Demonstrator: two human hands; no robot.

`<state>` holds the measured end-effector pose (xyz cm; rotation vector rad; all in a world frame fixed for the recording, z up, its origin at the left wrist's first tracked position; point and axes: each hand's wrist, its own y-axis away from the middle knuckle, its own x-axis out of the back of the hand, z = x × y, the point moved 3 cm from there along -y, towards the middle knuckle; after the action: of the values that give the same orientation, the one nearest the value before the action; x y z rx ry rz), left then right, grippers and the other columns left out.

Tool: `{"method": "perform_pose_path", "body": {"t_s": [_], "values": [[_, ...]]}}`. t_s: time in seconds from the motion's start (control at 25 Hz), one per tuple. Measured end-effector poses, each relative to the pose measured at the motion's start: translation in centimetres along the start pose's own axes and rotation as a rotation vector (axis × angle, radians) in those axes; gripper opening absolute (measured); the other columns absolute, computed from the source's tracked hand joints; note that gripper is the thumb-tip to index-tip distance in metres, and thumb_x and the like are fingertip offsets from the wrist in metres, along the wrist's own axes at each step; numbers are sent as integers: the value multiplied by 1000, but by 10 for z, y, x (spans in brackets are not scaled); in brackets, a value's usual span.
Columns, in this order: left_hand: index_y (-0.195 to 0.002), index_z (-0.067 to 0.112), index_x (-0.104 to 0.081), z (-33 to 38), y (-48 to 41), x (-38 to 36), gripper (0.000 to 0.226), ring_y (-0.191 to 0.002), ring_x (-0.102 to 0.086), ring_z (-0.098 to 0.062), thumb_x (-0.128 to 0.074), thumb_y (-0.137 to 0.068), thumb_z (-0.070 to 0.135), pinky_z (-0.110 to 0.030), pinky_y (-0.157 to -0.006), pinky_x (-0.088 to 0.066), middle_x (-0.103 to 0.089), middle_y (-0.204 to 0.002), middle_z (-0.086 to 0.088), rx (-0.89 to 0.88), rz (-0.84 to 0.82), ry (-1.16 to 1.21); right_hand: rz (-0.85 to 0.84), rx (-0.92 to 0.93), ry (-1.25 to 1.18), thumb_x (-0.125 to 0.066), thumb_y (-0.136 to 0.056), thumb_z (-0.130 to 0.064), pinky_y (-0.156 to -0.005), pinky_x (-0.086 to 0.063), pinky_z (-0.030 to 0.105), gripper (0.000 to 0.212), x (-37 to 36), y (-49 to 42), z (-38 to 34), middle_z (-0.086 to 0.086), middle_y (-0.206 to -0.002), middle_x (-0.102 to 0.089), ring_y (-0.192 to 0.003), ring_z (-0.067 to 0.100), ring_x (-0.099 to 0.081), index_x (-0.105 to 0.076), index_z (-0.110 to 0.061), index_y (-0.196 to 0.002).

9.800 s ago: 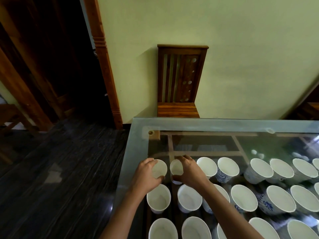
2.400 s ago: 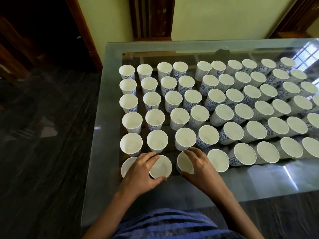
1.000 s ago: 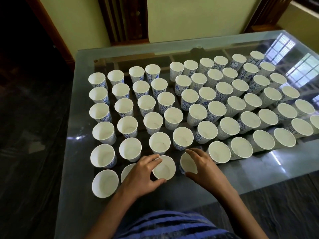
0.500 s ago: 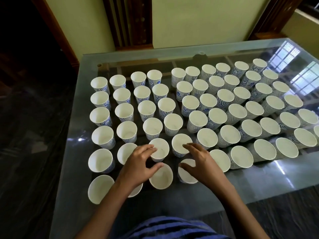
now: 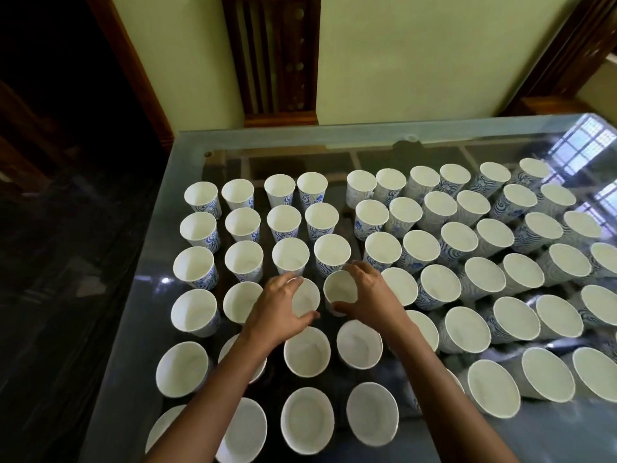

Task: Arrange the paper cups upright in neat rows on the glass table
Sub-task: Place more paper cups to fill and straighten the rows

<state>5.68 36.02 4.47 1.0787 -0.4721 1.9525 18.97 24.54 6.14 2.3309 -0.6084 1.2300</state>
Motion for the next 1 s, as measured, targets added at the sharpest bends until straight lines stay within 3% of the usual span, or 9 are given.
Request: {"method": "perform_pose_path", "body": {"t_s": [0.24,0.44,0.8,1.0], "values": [[-131,15,-49,-6,-6,-7,72,-128,-38,-18,-76,-68,39,-25,-104,-28,-45,-139,-2,17,9,8,-41,18,18,-79,-70,-27,-93,-42,36,72,-1,-7,0,12,-130,-49,-116,28,-50,-45,-11,-132],[-129,15,-51,-6,-3,-7,72,-127,-40,-19,-77,-67,40,-30,-104,-32,-45,-139,-2,15,27,-2,-32,-16,41,-77,-72,-32,-92,-45,35,71,2,-5,3,10,-131,-49,-115,26,-51,-46,-12,-133],[-126,14,-55,-9,-37,15,60,-126,-41,-22,-72,-74,39,-32,-104,-33,-47,-137,-5,11,147,-3,52,55,-46,-75,-75,-29,-99,-45,38,69,14,-38,-2,9,-141,-43,-120,27,-50,-44,-15,-135],[-130,15,-51,-18,-71,20,64,-130,-37,-21,-70,-74,41,-30,-106,-29,-42,-142,-4,62,129,-24,22,68,-5,-78,-71,-33,-105,-37,37,77,13,-73,-7,8,-144,-38,-129,26,-39,-43,-13,-136]]}}
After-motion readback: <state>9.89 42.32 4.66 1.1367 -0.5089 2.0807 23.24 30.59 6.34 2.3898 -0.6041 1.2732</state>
